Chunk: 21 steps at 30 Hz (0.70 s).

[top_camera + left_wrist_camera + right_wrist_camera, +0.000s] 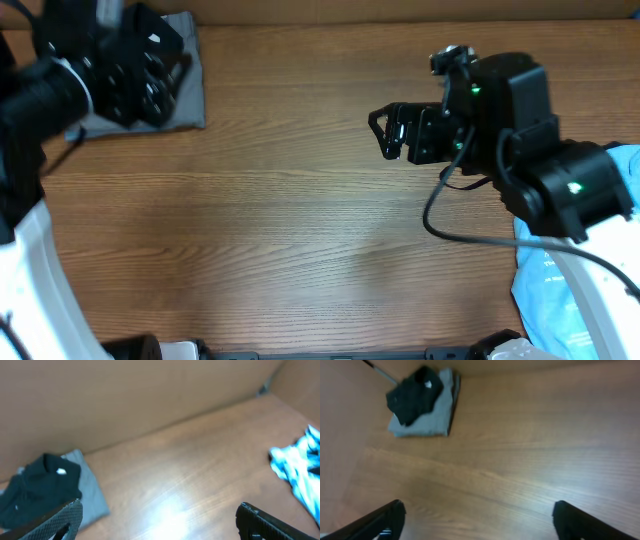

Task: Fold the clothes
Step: 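Place the black shirt on the grey trousers and release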

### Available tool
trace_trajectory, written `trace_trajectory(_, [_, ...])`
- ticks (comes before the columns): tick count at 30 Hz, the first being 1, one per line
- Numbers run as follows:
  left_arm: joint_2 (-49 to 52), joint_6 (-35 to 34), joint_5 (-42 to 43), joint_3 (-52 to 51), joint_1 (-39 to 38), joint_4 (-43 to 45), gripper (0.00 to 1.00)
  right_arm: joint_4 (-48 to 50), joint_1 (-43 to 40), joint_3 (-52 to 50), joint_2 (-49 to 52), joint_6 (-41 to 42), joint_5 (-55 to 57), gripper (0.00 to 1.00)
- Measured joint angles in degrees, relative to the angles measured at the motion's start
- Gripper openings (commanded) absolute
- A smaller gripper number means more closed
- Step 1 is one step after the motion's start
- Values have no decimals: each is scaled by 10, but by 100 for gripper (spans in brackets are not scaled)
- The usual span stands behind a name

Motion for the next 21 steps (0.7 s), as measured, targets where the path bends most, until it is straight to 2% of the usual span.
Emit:
trace_trajectory(3, [-34,1,-25,0,-30,-54,100,-6,0,31,-5,-22,11,100])
trace_trajectory(8, [-81,-18,-46,-1,-36,-146,100,-9,0,50,-20,-36,20,100])
trace_trajectory(14, [-125,-53,-56,-11,-36,-148,100,-22,0,52,-56,-40,20,100])
trace_trajectory(21, [-130,-59,-62,-12,-36,-148,100,-43,0,57,-62,-43,14,100])
